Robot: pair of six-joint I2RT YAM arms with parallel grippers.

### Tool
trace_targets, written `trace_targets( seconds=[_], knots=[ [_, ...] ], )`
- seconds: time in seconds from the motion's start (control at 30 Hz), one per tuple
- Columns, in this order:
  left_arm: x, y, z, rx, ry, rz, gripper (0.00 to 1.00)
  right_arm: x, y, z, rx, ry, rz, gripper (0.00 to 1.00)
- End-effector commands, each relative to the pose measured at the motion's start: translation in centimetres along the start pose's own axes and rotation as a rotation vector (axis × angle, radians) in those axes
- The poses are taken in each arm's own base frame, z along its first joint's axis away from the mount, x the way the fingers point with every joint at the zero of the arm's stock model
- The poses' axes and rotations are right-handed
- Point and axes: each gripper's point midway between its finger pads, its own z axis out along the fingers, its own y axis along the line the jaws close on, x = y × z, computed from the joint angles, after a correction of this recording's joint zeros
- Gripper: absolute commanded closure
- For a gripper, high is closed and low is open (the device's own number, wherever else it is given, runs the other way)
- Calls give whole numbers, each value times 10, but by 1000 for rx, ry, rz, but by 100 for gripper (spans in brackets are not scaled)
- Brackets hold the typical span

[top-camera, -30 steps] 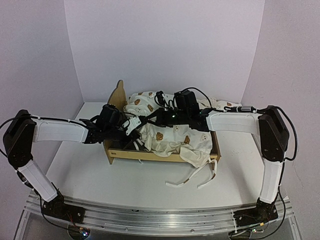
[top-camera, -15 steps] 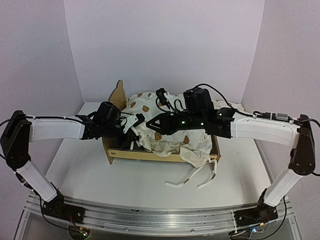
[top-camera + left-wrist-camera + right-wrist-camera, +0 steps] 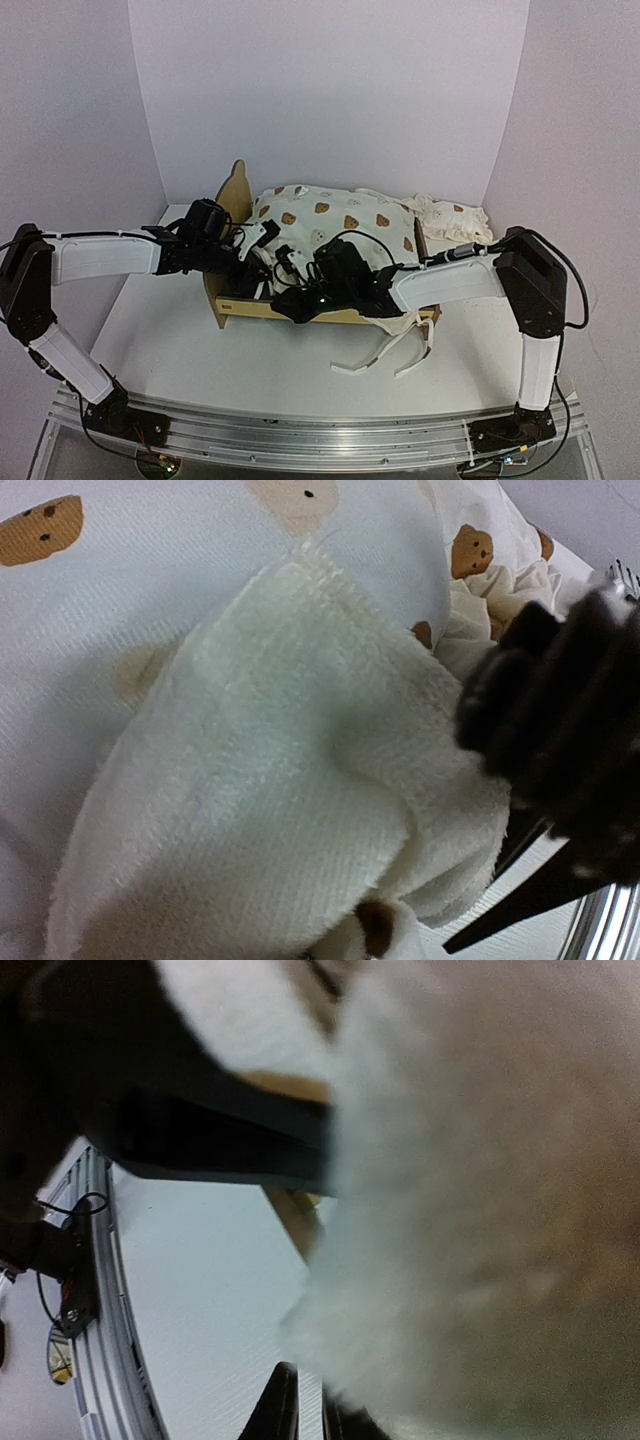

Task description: Set up the pet bed

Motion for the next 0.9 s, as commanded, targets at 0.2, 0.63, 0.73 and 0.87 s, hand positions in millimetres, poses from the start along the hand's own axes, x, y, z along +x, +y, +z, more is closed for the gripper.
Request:
trace_targets(
  seconds=[0.2,0.63,0.73,0.87],
  knots=[
    [-16,4,-13,5,-64,-58,100,-45,-40,18,217,-188,-29,87],
    [-9,7,-12,10,-54,-80,100,-51,-44,37,211,-201,-41,87],
    [-8,9,-13,-3,-52,-84,100,-52,-37,32,185,-199,-40,99],
    [-3,15,-14,-29,-48,-77,100,-59,-8,10,94,-167,-77,100]
  ],
)
